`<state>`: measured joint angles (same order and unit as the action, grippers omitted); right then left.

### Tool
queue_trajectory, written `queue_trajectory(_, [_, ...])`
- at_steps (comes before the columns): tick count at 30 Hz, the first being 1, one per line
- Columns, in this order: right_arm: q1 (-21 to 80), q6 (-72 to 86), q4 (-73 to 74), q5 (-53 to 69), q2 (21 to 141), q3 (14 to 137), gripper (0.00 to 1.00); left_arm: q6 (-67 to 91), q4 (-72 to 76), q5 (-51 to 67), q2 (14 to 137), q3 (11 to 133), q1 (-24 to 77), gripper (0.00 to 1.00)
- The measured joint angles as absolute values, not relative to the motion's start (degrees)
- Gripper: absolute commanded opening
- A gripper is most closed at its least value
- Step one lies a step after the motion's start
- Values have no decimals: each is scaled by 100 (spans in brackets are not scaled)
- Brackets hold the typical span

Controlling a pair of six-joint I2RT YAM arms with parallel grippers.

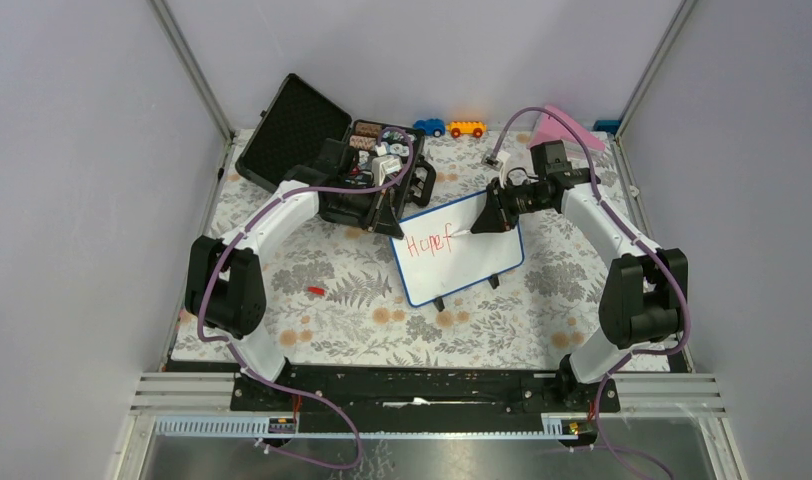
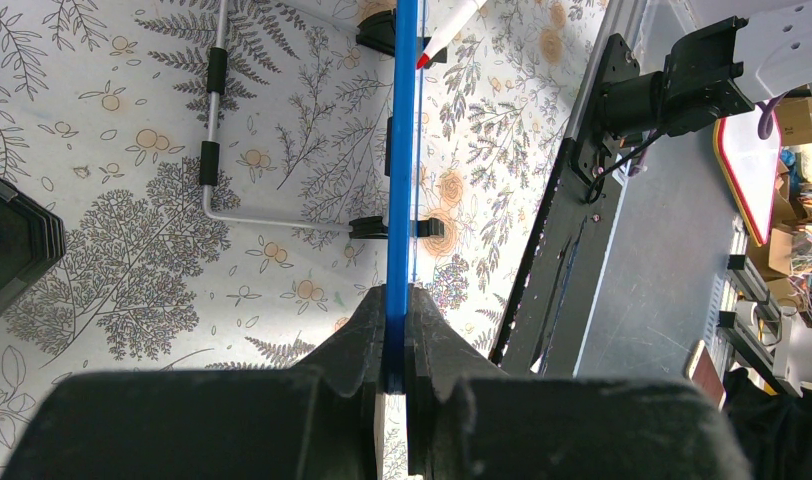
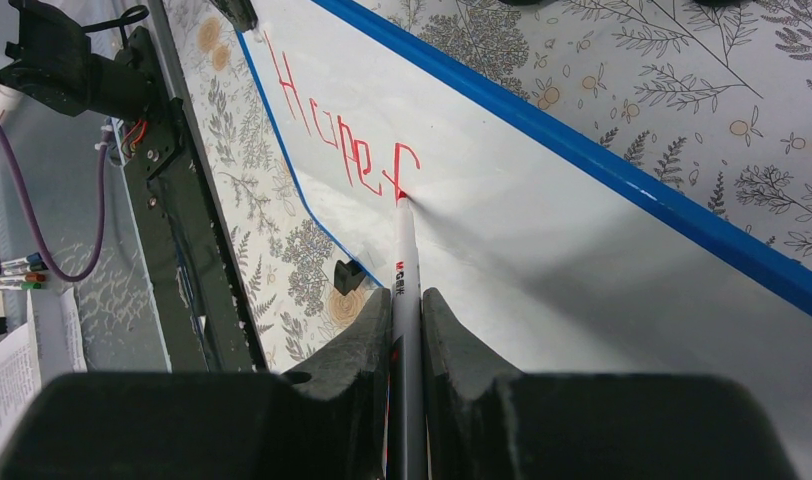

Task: Write a sentence on the whiteboard

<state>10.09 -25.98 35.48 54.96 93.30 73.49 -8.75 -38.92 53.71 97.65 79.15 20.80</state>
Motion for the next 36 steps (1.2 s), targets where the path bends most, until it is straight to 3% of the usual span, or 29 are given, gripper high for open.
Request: queue_trajectory(36, [701,-3363,4307,5885,9306,7601,0,-878,-3892,5374,9765,7915,2080,0])
